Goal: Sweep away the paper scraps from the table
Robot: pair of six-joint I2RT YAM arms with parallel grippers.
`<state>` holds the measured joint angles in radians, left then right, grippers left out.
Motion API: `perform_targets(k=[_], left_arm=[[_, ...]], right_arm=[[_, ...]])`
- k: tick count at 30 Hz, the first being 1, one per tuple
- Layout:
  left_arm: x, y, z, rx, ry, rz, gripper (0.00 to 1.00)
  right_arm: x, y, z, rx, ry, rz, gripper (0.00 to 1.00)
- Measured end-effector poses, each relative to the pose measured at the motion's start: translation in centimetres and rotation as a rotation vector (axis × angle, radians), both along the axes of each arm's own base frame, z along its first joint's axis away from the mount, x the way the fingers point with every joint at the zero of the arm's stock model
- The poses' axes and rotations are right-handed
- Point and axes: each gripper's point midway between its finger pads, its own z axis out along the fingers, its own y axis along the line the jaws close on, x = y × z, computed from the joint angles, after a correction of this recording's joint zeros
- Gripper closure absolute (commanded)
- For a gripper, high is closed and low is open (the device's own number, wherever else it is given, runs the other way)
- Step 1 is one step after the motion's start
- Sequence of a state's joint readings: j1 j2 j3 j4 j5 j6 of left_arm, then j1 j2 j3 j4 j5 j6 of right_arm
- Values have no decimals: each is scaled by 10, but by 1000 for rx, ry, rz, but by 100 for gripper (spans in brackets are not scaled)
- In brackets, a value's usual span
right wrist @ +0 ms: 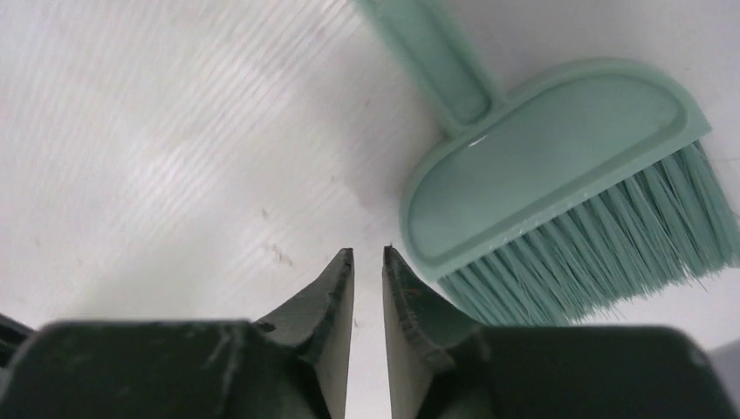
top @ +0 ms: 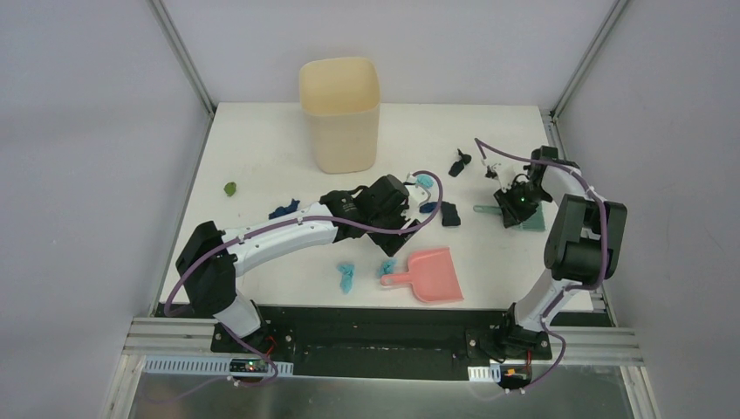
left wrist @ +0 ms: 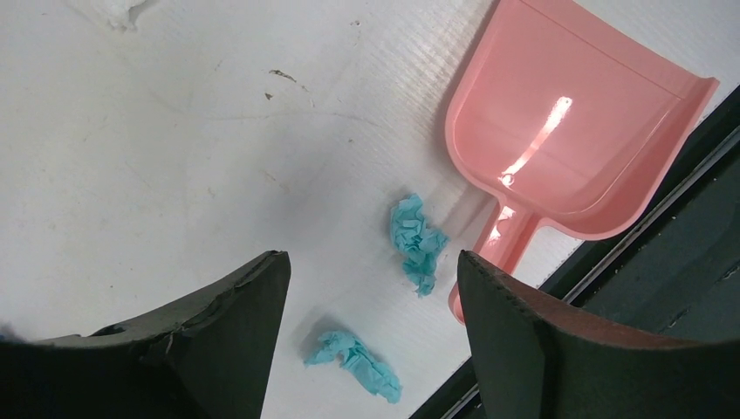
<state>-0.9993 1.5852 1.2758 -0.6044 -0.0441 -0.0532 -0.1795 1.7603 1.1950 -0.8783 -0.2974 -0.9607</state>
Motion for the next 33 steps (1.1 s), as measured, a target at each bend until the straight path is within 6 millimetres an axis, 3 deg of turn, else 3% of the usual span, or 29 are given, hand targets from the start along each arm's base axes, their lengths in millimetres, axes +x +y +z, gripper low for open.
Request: perform_targets(k=[4, 8, 11, 15, 17, 20, 29, 33], left_arm=[[0, 0, 1, -3, -2, 0, 28], [0, 1, 2, -5, -4, 0, 28], [0, 1, 3, -8, -3, 2, 28], [-1, 1, 3, -10, -2, 6, 29], [-1, 1, 3, -10, -1, 6, 29], [-1, 1, 3, -11, -2, 7, 29], [0, 3, 12, -29, -19, 12, 29], [-1, 3, 13, -32, -21, 12, 29]], right_arm=[[-24, -8, 16, -70, -50, 146, 82], [-33, -20, 38, -115, -127, 138, 68], [-17, -24, 59, -85, -177, -75, 54], [17, -23, 84, -6, -254, -382, 57], [30, -21, 88, 38, -254, -507, 59], [44, -23, 74, 61, -207, -634, 62], [59, -44, -8, -58, 0, -747, 75], [64, -49, -10, -99, -7, -719, 85]])
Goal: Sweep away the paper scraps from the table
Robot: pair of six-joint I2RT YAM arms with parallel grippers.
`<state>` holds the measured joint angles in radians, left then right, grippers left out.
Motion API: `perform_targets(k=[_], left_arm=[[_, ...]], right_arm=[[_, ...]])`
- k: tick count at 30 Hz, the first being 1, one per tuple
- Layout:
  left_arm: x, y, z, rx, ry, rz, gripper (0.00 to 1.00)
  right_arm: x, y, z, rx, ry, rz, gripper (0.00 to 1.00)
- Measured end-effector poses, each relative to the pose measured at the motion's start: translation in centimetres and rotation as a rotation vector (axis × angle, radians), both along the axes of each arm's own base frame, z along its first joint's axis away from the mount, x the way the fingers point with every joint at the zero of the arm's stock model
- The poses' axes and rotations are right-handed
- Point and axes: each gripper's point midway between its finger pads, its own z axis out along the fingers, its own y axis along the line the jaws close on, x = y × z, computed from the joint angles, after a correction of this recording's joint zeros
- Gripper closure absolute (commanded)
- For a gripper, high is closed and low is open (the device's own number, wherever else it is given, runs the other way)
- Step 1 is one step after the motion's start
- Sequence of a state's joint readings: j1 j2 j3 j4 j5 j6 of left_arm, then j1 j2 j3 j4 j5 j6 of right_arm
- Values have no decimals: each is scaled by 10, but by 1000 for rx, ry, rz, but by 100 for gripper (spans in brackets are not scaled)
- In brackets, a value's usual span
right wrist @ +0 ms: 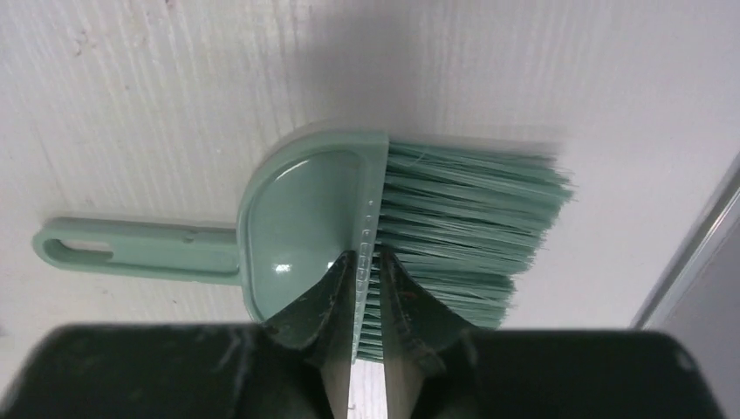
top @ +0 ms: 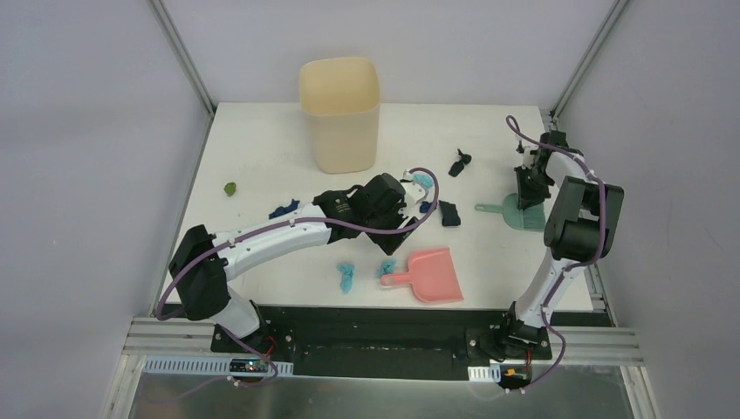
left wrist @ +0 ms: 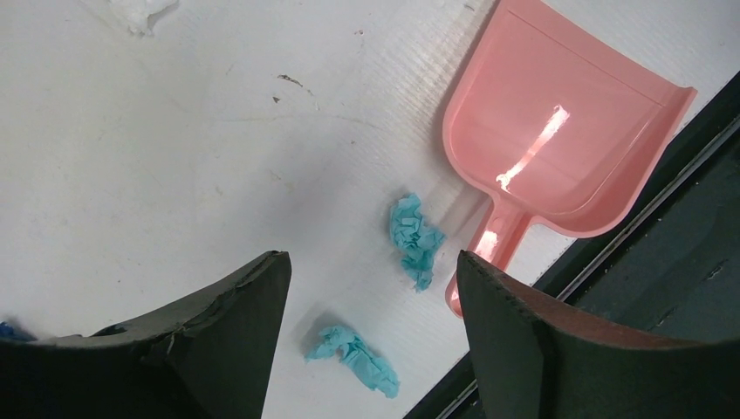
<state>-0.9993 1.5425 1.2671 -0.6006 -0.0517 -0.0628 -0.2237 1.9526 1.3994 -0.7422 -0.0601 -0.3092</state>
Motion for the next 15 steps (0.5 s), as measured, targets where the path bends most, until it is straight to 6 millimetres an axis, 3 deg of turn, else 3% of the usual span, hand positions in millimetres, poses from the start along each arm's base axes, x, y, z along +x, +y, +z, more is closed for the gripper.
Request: perform_targets(k=[7, 13, 15], left_arm=[[0, 0, 0, 1, 0, 0, 29], [0, 0, 0, 1, 0, 1, 29], [0, 0, 0, 2, 0, 0, 29]], right_arm=[[-2, 13, -1, -49, 0, 343, 88], [-47, 33, -1, -14, 27, 787, 88], [-57, 35, 0, -27, 10, 885, 78]])
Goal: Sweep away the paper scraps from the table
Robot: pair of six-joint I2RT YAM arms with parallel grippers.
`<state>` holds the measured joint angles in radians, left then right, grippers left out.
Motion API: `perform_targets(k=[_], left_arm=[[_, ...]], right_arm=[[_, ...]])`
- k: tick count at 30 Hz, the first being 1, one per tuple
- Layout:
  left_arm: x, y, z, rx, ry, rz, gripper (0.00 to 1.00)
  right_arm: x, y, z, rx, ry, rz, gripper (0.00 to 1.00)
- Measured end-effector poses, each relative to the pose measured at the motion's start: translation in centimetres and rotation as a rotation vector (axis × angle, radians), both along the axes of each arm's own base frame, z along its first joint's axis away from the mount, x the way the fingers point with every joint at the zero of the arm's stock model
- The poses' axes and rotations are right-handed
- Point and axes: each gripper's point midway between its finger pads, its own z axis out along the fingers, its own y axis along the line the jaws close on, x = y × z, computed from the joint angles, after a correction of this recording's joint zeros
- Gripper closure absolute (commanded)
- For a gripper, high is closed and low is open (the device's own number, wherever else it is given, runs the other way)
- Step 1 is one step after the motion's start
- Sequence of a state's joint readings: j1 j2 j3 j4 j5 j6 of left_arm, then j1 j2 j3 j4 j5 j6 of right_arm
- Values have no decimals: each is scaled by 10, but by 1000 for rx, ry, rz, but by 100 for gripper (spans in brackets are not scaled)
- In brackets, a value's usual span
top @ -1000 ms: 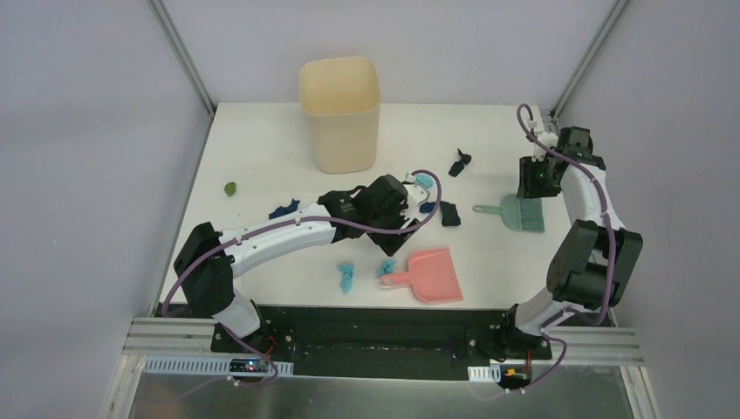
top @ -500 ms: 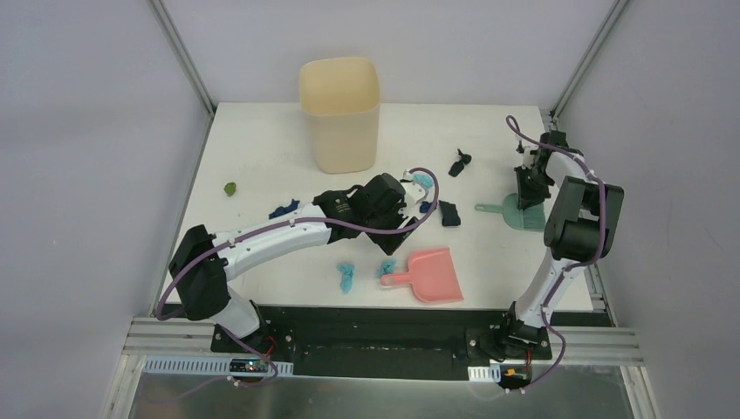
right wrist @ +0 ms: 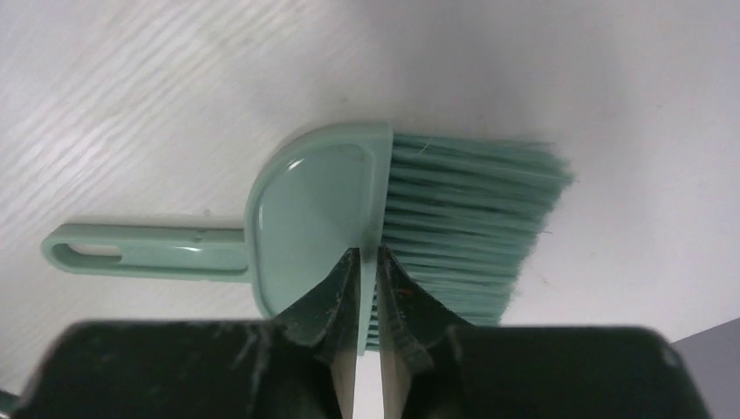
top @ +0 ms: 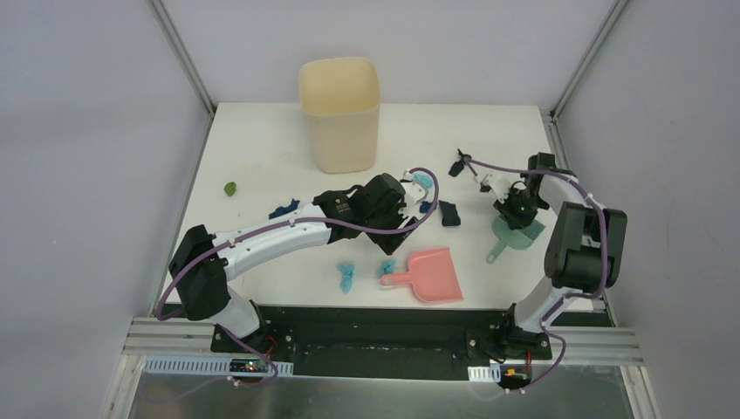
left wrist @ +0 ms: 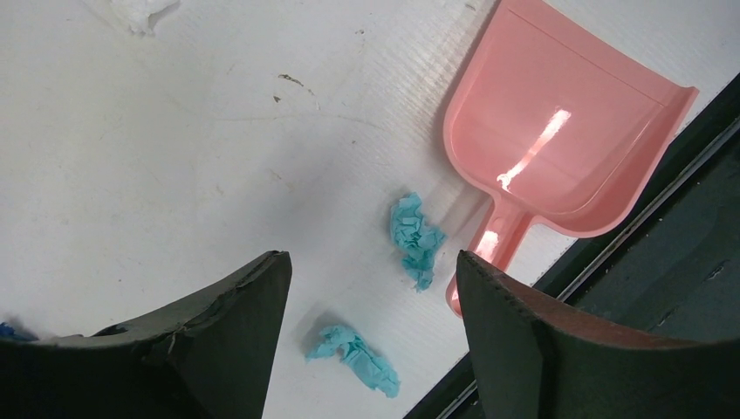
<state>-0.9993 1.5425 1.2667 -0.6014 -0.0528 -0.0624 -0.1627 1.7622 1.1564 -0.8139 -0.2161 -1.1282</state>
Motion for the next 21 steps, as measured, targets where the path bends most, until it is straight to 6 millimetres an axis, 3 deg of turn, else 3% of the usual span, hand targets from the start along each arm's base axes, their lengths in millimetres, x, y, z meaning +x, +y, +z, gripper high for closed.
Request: perform_targets(k=[3, 6, 7, 10, 13, 16, 21], left_arm=[[0, 0, 0, 0, 0, 0, 29], [0, 0, 0, 1, -1, 1, 29], [0, 0, 0, 1, -1, 1, 29], [0, 0, 0, 1, -2, 1, 29], [0, 0, 0, 0, -1, 2, 29], [0, 0, 0, 1, -2, 2, 29], [1, 1, 3, -6, -12, 7, 28]], right_arm=[[-12, 4, 10, -7, -69, 71, 61], [1, 9, 44, 23, -202, -19, 40], [8, 12, 66, 50, -268, -92, 37], [11, 19, 109, 122, -363, -277, 34], [-7, 35, 141, 246, -365, -514, 28], [-32, 53, 130, 316, -214, -697, 29], [-68, 61, 68, 245, 106, -896, 34]])
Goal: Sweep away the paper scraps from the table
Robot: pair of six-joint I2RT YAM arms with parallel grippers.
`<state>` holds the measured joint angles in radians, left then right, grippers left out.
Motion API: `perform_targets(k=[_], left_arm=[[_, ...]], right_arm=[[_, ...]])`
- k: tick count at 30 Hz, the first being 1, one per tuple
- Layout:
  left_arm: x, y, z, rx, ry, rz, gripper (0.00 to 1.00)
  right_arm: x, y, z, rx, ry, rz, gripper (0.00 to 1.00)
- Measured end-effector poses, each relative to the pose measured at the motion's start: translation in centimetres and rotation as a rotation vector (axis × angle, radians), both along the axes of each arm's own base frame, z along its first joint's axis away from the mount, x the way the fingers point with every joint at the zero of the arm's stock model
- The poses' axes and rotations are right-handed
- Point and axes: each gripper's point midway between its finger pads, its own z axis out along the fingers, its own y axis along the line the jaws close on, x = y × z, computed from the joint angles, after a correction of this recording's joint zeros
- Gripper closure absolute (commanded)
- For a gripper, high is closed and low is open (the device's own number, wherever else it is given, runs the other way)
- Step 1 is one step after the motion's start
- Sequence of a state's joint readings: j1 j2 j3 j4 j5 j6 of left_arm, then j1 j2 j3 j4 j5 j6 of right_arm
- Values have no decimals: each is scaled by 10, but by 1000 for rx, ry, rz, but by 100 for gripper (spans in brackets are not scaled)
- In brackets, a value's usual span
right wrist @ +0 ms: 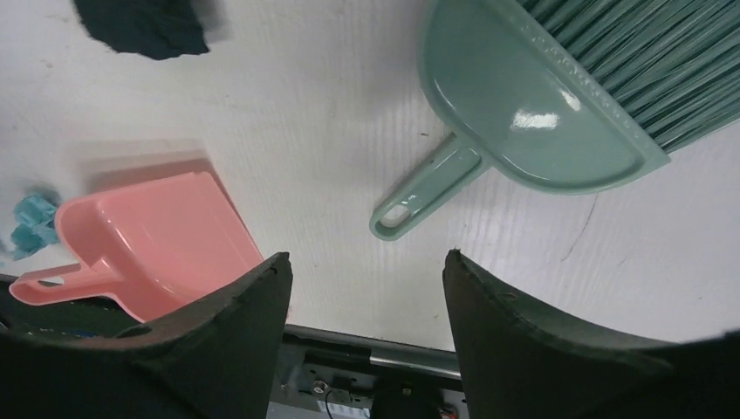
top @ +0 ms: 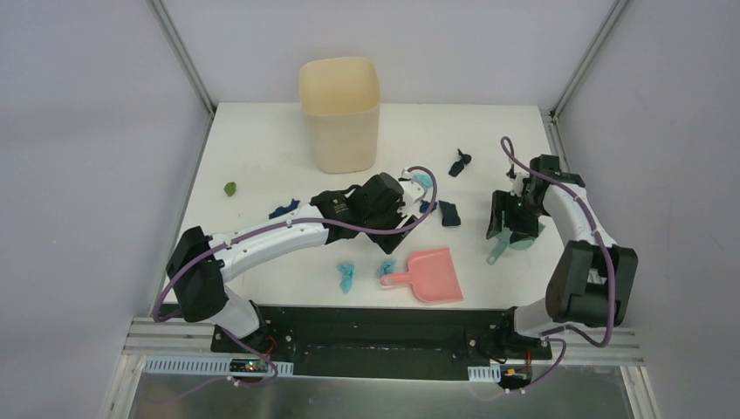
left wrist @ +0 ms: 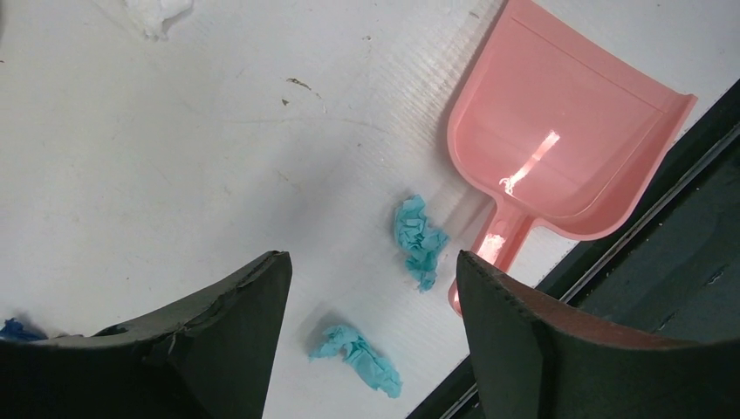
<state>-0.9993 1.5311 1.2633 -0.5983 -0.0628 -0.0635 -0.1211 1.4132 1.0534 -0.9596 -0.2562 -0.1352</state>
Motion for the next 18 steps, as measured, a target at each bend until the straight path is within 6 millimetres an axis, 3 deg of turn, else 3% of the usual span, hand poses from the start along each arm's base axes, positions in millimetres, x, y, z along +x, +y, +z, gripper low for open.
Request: perform_targets(k=[3, 9, 13, 18], left_arm=[[1, 1, 2, -3, -7, 4, 28], [3, 3, 3, -3, -10, 14, 28], [5, 4, 5, -7, -13, 20, 28], [8, 6, 6, -12, -12, 32, 28]], right_arm=[[-10, -2, -19, -20, 123, -47, 46], [-11, -9, -43, -91, 253, -74, 45], [-8, -12, -56, -124, 311, -79, 33], [-3, -19, -71, -173, 357, -75, 45]])
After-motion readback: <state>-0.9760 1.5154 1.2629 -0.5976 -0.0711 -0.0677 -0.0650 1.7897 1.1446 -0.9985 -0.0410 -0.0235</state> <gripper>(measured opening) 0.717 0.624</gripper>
